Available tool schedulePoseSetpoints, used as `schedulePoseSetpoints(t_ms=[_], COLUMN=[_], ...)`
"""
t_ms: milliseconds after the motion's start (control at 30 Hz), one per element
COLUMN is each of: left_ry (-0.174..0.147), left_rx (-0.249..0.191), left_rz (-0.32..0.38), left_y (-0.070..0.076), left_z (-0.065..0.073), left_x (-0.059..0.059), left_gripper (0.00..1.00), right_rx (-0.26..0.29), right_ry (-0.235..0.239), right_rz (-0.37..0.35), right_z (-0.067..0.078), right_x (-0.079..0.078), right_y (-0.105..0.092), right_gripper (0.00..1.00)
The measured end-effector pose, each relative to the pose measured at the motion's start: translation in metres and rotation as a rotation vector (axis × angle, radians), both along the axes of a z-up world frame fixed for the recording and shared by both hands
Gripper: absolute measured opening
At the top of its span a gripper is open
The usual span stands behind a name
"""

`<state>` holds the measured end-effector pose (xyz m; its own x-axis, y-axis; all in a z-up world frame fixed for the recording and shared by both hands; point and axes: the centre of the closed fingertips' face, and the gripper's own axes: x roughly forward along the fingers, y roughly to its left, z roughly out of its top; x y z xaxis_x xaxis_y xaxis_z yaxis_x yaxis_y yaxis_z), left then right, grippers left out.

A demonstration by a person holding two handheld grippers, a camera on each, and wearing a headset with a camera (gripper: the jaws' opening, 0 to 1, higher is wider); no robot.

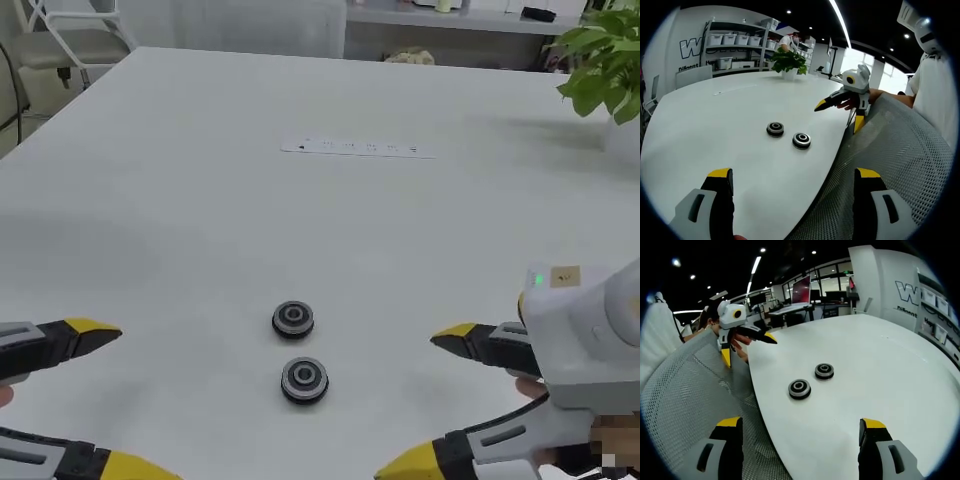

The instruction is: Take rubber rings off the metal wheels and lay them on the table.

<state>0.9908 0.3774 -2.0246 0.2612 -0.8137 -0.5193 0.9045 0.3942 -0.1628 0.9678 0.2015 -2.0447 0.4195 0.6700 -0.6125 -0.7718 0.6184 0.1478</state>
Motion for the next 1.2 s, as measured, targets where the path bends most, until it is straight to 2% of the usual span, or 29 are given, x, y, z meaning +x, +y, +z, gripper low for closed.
schedulePoseSetpoints(t_ms=[433,533,667,867,1067,1200], left_ry=[-0.008,-0.010,-0.026,-0.044,-0.078,-0.104], left_rx=[-0.012,-0.003,0.003,0.010,0.000,-0.018], left_rz=[0.003,0.002,-0.017,-0.031,-0.046,-0.053], left_y=[0.000,0.000,-0.001,-0.001,-0.002,-0.005], left_z=[0.003,0.002,0.005,0.009,0.025,0.038], left_x=[0.001,0.001,-0.001,-0.001,-0.002,-0.001], left_gripper=[0.99,0.99,0.99,0.99,0.99,0.99], right_rx=[0.018,0.029,0.078,0.080,0.106,0.084], right_ry=[-0.006,-0.011,-0.033,-0.055,-0.088,-0.111], right_rz=[-0.010,-0.020,-0.035,-0.056,-0.069,-0.069], right_z=[0.003,0.006,0.021,0.031,0.046,0.055], right_x=[0.003,0.005,0.010,0.018,0.023,0.027], right_y=[-0.001,-0.001,0.001,-0.006,-0.009,-0.014], right_gripper=[0.95,0.95,0.95,0.95,0.95,0.94])
